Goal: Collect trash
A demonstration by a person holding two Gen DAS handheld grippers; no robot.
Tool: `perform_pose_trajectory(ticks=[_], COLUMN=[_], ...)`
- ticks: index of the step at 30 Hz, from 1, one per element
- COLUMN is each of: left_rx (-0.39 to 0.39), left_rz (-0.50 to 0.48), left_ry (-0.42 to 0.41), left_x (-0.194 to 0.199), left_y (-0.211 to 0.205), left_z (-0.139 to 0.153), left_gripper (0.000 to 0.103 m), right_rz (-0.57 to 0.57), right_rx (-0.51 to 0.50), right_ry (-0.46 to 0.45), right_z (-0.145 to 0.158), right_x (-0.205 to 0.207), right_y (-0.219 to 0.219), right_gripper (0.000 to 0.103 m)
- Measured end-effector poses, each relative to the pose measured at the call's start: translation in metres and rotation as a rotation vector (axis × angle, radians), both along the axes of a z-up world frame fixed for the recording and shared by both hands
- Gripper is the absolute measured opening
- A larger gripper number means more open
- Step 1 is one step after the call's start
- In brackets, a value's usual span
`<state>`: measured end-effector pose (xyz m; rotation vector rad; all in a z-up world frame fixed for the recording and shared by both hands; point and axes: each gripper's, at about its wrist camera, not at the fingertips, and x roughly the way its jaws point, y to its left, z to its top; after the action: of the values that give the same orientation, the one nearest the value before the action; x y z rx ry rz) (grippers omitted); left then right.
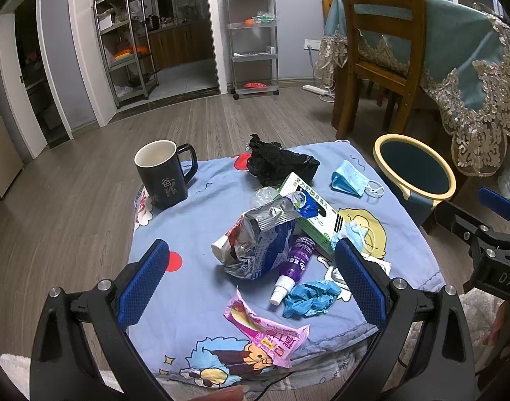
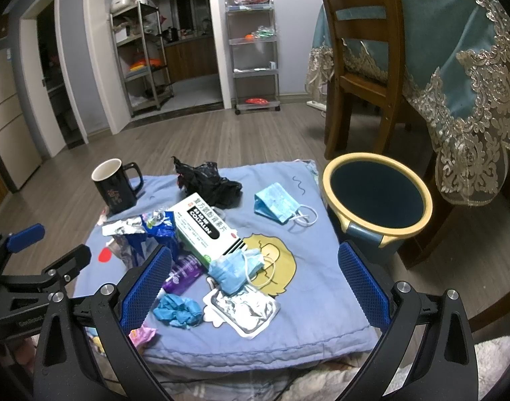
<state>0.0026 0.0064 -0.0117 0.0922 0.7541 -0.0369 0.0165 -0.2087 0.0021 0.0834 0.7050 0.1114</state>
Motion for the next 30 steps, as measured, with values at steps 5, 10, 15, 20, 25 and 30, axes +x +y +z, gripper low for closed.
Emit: perform_pose_trajectory(ticks=[5, 10, 15, 20, 25, 30], left_rx=[0.0, 0.01, 0.018, 0.046, 0.042, -0.054], left_rz=[-0.002, -0.006, -0.019, 0.001, 0.055, -0.001], left_ry=[0.0, -0.008, -0.01, 0.002, 0.047, 0.15], left_x=[0.0, 0.0, 0.001, 0.004, 0.008, 0.021], left_y=[0.0, -0.001, 0.001, 0.004, 0.015, 0.029], left_z=[0.001, -0.001, -0.002, -0.002, -0.006, -0.023], left_gripper=[0.097, 0.097, 0.097, 0.097, 0.097, 0.097], right_rz=[0.0, 0.0, -0.003, -0.005, -0.006, 0.004], right_rx=[0.001, -0.002, 0.002, 0.002, -0.005, 0.013], right_ry=[0.0, 0.001, 0.002, 0.003, 0.019, 0.133], right_z=[0.0, 0.0, 0.0, -0.001, -0.01, -0.029], right_x=[0.0, 0.0, 0.0, -0.001, -0.002, 0.015], right_y=[0.001, 0.0, -0.002, -0.005, -0.002, -0.001], right_gripper=[0.099, 0.099, 0.099, 0.099, 0.099, 0.099])
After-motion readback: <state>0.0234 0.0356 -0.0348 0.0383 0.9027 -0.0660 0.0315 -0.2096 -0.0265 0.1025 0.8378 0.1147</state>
